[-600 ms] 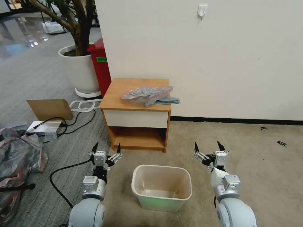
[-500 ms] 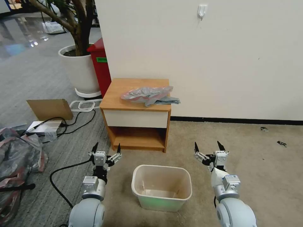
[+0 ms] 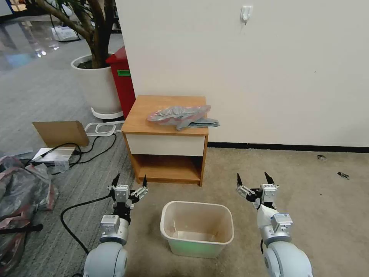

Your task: Pick up the garbage bag from the table and place it over the trash can.

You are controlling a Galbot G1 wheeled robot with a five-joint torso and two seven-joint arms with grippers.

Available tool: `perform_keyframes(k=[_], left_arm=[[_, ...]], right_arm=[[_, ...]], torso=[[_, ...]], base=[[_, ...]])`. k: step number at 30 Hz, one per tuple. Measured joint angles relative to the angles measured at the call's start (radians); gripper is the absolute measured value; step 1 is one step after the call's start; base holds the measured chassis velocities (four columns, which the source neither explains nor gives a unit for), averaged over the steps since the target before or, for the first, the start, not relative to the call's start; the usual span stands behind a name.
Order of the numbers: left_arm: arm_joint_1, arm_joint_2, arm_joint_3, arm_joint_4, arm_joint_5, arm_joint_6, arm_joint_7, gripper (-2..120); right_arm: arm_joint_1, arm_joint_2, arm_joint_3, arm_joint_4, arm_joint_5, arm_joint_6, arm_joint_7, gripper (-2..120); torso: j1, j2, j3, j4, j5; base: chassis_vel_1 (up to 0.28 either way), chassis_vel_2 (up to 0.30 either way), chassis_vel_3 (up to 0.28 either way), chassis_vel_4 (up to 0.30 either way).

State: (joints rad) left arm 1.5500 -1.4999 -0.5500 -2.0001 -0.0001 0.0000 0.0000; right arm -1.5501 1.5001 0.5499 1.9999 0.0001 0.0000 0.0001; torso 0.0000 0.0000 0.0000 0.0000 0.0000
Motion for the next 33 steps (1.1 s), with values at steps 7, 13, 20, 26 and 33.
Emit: perform_keyframes(k=[7,13,20,26,33], left_arm=[[0.000,0.000,0.000,0.000,0.000,0.000,0.000,100],[0.000,0.000,0.000,0.000,0.000,0.000,0.000,100],[0.000,0.000,0.000,0.000,0.000,0.000,0.000,100],[0.002,0.001,-0.001,-0.003,-0.002,0.002,-0.001,100],[0.088,0.080,-0.054,-0.158,-0.103,0.104,-0.044,100]], right_arm=[[0.000,0.000,0.000,0.000,0.000,0.000,0.000,100],[0.000,0.000,0.000,0.000,0.000,0.000,0.000,100],[0.000,0.000,0.000,0.000,0.000,0.000,0.000,100],[-0.001,0.000,0.000,0.003,0.001,-0.001,0.000,100],[-0.085,0.004,0.038,0.173,0.068,-0.084,0.031,100]], torso=[[0.000,0.000,0.000,0.0000,0.0000],[0.000,0.000,0.000,0.0000,0.0000],[0.000,0.000,0.000,0.0000,0.0000],[0.000,0.000,0.000,0.0000,0.0000],[0.000,0.000,0.000,0.0000,-0.0002]], base=[[0.000,0.000,0.000,0.000],[0.000,0.000,0.000,0.000],[0.000,0.000,0.000,0.000],[0.000,0.000,0.000,0.000],[0.000,0.000,0.000,0.000]])
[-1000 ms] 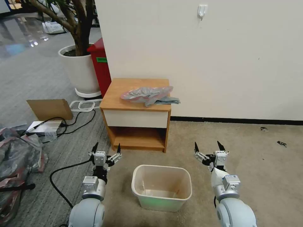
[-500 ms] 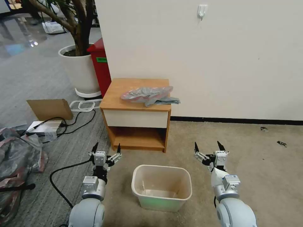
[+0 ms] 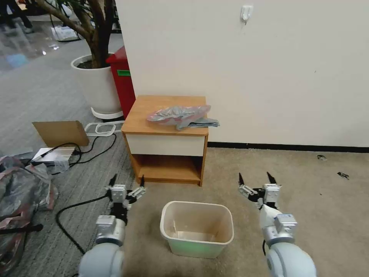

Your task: Pick up the garbage bag from the table and place it over the trash can.

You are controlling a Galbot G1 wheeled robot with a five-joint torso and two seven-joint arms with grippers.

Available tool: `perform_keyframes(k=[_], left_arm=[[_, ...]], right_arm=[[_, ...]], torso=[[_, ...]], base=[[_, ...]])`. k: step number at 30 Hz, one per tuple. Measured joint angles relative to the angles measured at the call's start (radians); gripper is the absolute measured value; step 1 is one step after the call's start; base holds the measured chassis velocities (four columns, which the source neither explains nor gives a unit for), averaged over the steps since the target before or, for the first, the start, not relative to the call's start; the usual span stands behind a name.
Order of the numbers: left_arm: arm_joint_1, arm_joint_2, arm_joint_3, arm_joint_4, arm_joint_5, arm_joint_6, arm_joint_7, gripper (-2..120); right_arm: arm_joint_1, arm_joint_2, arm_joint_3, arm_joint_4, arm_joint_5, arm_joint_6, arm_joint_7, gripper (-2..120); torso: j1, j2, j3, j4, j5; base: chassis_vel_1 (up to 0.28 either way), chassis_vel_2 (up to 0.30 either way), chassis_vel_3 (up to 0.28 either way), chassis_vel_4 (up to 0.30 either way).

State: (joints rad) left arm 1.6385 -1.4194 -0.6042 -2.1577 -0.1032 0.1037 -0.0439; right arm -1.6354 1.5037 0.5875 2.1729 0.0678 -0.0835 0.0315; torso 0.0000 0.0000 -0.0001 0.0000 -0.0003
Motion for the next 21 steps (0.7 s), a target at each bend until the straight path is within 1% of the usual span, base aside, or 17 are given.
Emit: perform_keyframes(k=[1,4,5,7,8,10,11,13,14,15,17,19,21], left_arm=[[0.000,0.000,0.000,0.000,0.000,0.000,0.000,100],[0.059,0.054,-0.035,-0.104,-0.069,0.069,-0.030,100],[0.059,0.054,-0.035,-0.104,-0.069,0.069,-0.030,100],[0.101,0.092,-0.061,-0.176,-0.117,0.117,-0.051,100],[0.116,0.106,-0.070,-0.203,-0.135,0.135,-0.058,100],[0.121,0.110,-0.073,-0.212,-0.141,0.141,-0.061,100],[0.150,0.137,-0.092,-0.264,-0.175,0.175,-0.075,100],[0.186,0.170,-0.113,-0.325,-0.216,0.216,-0.093,100],[0.186,0.170,-0.113,-0.325,-0.216,0.216,-0.093,100],[0.203,0.186,-0.124,-0.343,-0.236,0.235,-0.101,100],[0.232,0.211,-0.141,-0.351,-0.269,0.270,-0.116,100],[0.236,0.215,-0.144,-0.352,-0.274,0.275,-0.119,100],[0.239,0.219,-0.146,-0.352,-0.279,0.280,-0.121,100]], right_arm=[[0.000,0.000,0.000,0.000,0.000,0.000,0.000,100],[-0.058,0.003,0.025,0.117,0.047,-0.057,0.022,100],[-0.058,0.003,0.025,0.117,0.047,-0.057,0.022,100],[-0.099,0.005,0.041,0.197,0.083,-0.099,0.040,100],[-0.113,0.006,0.029,0.219,0.104,-0.116,0.050,100],[-0.115,0.006,0.025,0.222,0.107,-0.119,0.051,100],[-0.124,0.006,0.008,0.228,0.123,-0.132,0.058,100],[-0.125,0.005,-0.005,0.227,0.127,-0.135,0.060,100],[-0.125,0.005,-0.005,0.227,0.127,-0.135,0.060,100],[-0.123,0.004,-0.012,0.223,0.127,-0.135,0.060,100],[-0.116,0.001,-0.024,0.212,0.136,-0.134,0.061,100],[-0.107,-0.002,-0.028,0.205,0.152,-0.134,0.063,100],[-0.068,-0.016,-0.037,0.184,0.263,-0.133,0.085,100]], torso=[[0.000,0.000,0.000,0.0000,0.0000],[0.000,0.000,0.000,0.0000,0.0001],[0.000,0.000,0.000,0.0000,0.0001],[0.000,0.000,0.000,-0.0001,0.0000],[0.000,0.000,0.000,-0.0001,-0.0004],[0.000,0.000,0.000,-0.0001,-0.0003],[0.000,0.000,0.000,0.0000,0.0005],[0.000,0.000,0.000,0.0001,0.0002],[0.000,0.000,0.000,0.0001,0.0002],[0.000,0.000,0.000,0.0000,0.0006],[0.000,0.000,0.000,0.0000,0.0002],[0.000,0.000,0.000,0.0001,0.0001],[0.000,0.000,0.000,-0.0001,0.0001]], base=[[0.000,0.000,0.000,0.000],[0.000,0.000,0.000,0.000],[0.000,0.000,0.000,0.000],[0.000,0.000,0.000,0.000],[0.000,0.000,0.000,0.000],[0.000,0.000,0.000,0.000],[0.000,0.000,0.000,0.000],[0.000,0.000,0.000,0.000],[0.000,0.000,0.000,0.000],[0.000,0.000,0.000,0.000],[0.000,0.000,0.000,0.000],[0.000,0.000,0.000,0.000],[0.000,0.000,0.000,0.000]])
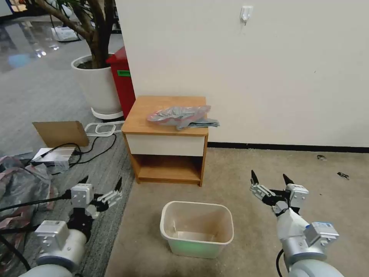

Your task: Pick up the garbage bag from the table and place it over the trash can.

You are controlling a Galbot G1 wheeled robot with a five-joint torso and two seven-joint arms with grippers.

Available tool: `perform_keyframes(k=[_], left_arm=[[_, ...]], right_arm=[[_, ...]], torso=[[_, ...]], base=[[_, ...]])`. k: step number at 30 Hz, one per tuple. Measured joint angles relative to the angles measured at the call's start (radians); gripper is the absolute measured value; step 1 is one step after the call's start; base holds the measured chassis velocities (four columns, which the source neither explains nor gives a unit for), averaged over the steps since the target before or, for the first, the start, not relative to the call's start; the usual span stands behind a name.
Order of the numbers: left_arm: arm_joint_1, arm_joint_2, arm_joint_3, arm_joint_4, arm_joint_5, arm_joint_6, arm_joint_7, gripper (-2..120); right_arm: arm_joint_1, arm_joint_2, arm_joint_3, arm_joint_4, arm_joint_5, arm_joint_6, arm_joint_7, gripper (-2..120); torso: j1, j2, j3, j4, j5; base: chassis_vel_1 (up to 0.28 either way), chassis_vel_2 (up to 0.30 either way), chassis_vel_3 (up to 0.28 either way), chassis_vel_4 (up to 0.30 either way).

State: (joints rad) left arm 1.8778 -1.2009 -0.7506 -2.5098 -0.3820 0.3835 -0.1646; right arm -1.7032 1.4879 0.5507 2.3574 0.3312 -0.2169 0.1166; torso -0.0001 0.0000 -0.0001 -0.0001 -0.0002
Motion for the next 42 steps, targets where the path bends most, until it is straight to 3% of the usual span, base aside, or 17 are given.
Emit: perform_keyframes(k=[2,6,7,11,13,15,19,30,39,42], left_arm=[[0.000,0.000,0.000,0.000,0.000,0.000,0.000,100],[0.033,0.026,-0.013,0.002,-0.043,-0.018,0.001,100],[0.033,0.026,-0.013,0.002,-0.043,-0.018,0.001,100],[0.037,0.029,-0.014,0.005,-0.047,-0.025,0.003,100],[0.037,0.029,-0.014,0.005,-0.047,-0.025,0.004,100],[0.069,0.024,-0.036,0.006,-0.047,-0.080,0.019,100],[0.105,0.019,-0.052,0.007,-0.047,-0.123,0.032,100],[0.135,-0.001,-0.083,0.008,-0.050,-0.155,0.034,100],[0.137,-0.005,-0.110,0.009,-0.057,-0.157,0.034,100],[0.138,-0.007,-0.115,0.009,-0.058,-0.157,0.034,100]], right_arm=[[0.024,-0.008,-0.003,-0.011,0.071,-0.005,0.016,100],[0.147,-0.023,-0.022,-0.091,0.399,-0.029,0.055,100],[0.147,-0.023,-0.022,-0.091,0.399,-0.029,0.055,100],[0.314,-0.004,-0.061,-0.199,0.683,-0.028,0.125,100],[0.361,0.001,-0.070,-0.227,0.741,-0.028,0.145,100],[0.460,0.009,-0.086,-0.307,0.816,-0.023,0.175,100],[0.588,0.021,-0.103,-0.438,0.887,-0.007,0.189,100],[0.852,0.065,-0.092,-0.736,1.033,-0.009,0.213,100],[0.908,0.082,-0.093,-0.838,1.030,-0.010,0.201,96],[0.915,0.081,-0.094,-0.849,1.027,-0.007,0.184,82]], torso=[[0.000,0.000,0.000,0.0001,0.0001],[0.000,0.000,0.000,0.0000,0.0002],[0.000,0.000,0.000,0.0000,0.0002],[0.000,0.000,0.000,0.0000,0.0001],[0.000,0.000,0.000,0.0000,0.0001],[0.000,0.000,0.000,-0.0002,-0.0004],[0.000,0.000,0.000,0.0004,0.0001],[0.000,0.000,0.000,0.0002,0.0000],[0.000,0.000,0.000,0.0001,0.0002],[0.000,0.000,0.000,0.0000,0.0001]], base=[[0.000,0.000,0.000,0.000],[0.000,0.000,0.000,0.000],[0.000,0.000,0.000,0.000],[0.000,0.000,0.000,0.000],[0.000,0.000,0.000,0.000],[0.000,0.000,0.000,0.000],[0.000,0.000,0.000,0.000],[0.000,0.000,0.000,0.000],[0.000,0.000,0.000,0.000],[0.000,0.000,0.000,0.000]])
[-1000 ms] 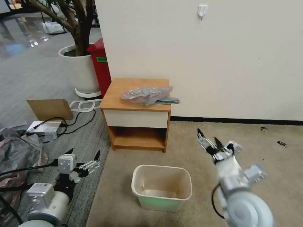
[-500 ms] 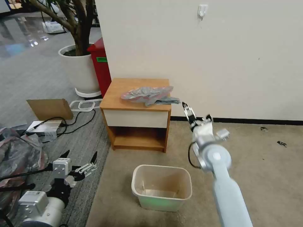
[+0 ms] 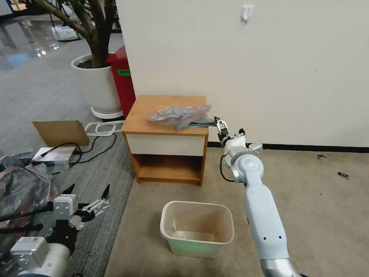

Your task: Pick up the garbage bag from the table and place it over the trash can.

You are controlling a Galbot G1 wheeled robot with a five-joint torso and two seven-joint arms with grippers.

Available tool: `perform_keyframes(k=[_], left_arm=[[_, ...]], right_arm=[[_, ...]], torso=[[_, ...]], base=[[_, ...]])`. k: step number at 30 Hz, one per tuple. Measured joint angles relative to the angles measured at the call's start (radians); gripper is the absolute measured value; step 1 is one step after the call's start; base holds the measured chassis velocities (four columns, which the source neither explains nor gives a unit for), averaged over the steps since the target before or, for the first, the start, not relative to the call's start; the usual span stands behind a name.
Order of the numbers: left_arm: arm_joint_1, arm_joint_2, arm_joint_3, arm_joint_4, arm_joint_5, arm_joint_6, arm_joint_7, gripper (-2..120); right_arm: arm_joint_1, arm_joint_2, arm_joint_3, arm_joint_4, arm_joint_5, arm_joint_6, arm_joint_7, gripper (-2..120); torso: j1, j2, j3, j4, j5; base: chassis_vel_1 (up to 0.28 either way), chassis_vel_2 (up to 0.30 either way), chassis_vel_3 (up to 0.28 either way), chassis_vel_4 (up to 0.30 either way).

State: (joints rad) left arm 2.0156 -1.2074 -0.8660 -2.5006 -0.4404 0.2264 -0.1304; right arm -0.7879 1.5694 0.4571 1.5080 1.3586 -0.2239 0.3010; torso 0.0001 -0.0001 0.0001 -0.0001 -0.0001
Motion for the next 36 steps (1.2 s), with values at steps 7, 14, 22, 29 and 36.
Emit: perform_keyframes(k=[7,14,22,29,36], left_arm=[[0.003,-0.012,0.006,0.000,0.005,-0.001,0.000,100],[0.003,-0.013,0.007,0.000,0.006,-0.001,0.000,100],[0.001,-0.015,0.007,0.000,0.016,-0.002,0.000,100],[-0.001,-0.015,0.008,0.001,0.026,-0.002,-0.001,100],[-0.009,-0.012,0.001,0.000,0.039,-0.005,-0.001,100]], right_arm=[[0.010,0.000,-0.002,-0.005,-0.003,0.000,-0.007,57],[0.015,-0.002,-0.002,-0.007,-0.003,0.000,-0.008,32],[0.009,-0.014,-0.013,0.016,0.018,-0.005,-0.004,3],[-0.031,-0.053,-0.045,0.138,0.098,-0.008,0.058,0],[-0.149,-0.125,-0.111,0.349,0.203,0.012,0.172,0]], torso=[[0.000,0.000,0.000,0.0000,0.0000],[0.000,0.000,0.000,0.0000,0.0001],[0.000,0.000,0.000,0.0000,0.0001],[0.000,0.000,0.000,0.0000,0.0001],[0.000,0.000,0.000,0.0000,0.0002]], base=[[0.000,0.000,0.000,0.000],[0.000,0.000,0.000,0.000],[0.000,0.000,0.000,0.000],[0.000,0.000,0.000,0.000],[0.000,0.000,0.000,0.000]])
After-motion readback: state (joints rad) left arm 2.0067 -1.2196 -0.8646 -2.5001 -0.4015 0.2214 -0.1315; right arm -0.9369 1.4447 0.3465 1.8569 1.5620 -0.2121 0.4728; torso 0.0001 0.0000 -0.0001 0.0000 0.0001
